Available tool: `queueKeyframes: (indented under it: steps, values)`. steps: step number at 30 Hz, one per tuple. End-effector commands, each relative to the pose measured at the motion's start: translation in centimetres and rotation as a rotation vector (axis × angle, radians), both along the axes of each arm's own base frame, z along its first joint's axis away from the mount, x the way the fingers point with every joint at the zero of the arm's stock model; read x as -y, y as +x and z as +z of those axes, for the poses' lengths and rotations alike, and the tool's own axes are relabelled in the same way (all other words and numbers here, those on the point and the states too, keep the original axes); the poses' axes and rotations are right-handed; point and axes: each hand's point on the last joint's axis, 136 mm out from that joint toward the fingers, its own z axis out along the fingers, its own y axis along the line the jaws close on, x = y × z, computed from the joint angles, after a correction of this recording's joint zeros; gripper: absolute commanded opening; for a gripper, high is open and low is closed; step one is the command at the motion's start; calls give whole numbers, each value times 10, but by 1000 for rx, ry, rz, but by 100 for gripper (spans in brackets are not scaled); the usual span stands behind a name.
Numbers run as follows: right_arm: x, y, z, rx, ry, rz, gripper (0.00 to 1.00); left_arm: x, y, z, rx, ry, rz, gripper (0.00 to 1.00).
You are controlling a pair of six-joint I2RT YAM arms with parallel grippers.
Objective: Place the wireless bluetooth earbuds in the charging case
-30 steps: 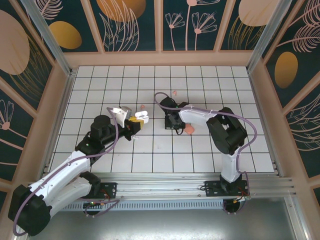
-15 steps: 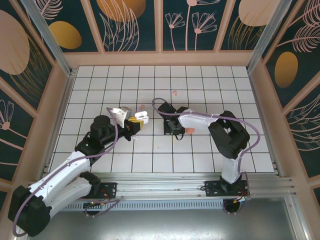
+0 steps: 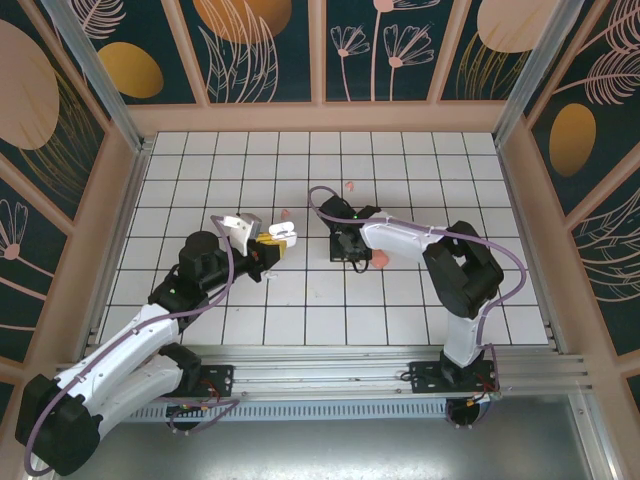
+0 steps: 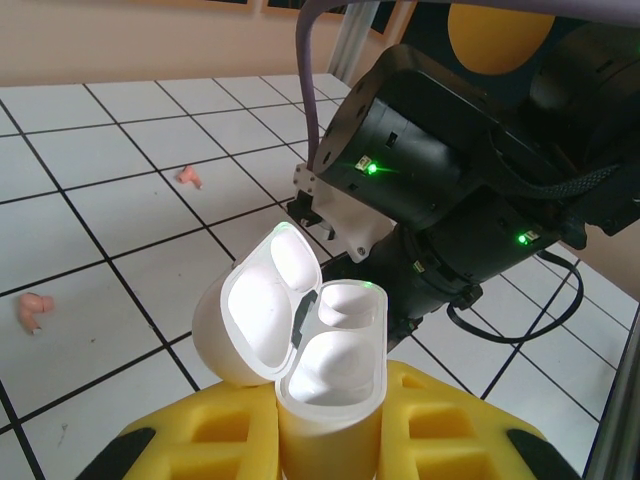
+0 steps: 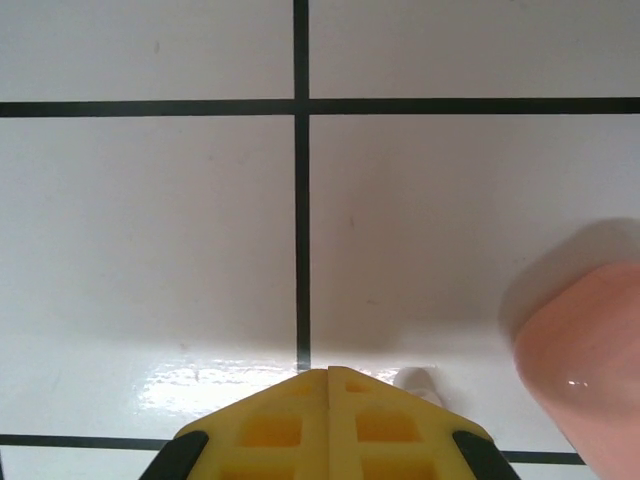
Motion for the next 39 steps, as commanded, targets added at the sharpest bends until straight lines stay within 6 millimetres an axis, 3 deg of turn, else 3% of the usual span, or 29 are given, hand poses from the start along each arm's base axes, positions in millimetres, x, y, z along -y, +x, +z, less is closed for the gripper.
queueKeyframes:
  steps: [1,12,18,23,27,33,35,39]
  values:
    - [14,-9,-13,-31,-99,20,0,-1,0,9,12,-23,7,0]
    - [18,-36,-28,-60,-180,95,0,0,-1,10,9,-30,5,0]
    - [18,-48,-24,-43,-204,139,0,1,-1,11,4,-38,4,0]
    - [29,-54,-15,-27,-231,149,0,1,-2,12,2,-45,0,0]
    - [34,-51,1,10,-235,135,0,2,-1,13,3,-50,-3,0]
    - [12,-39,50,104,-51,84,0,14,-4,13,-19,-49,-73,0]
    - [9,-36,58,108,26,61,0,20,-7,12,-24,-52,-119,0]
    - [13,-33,50,39,175,31,28,31,-16,14,-2,-74,-216,0]
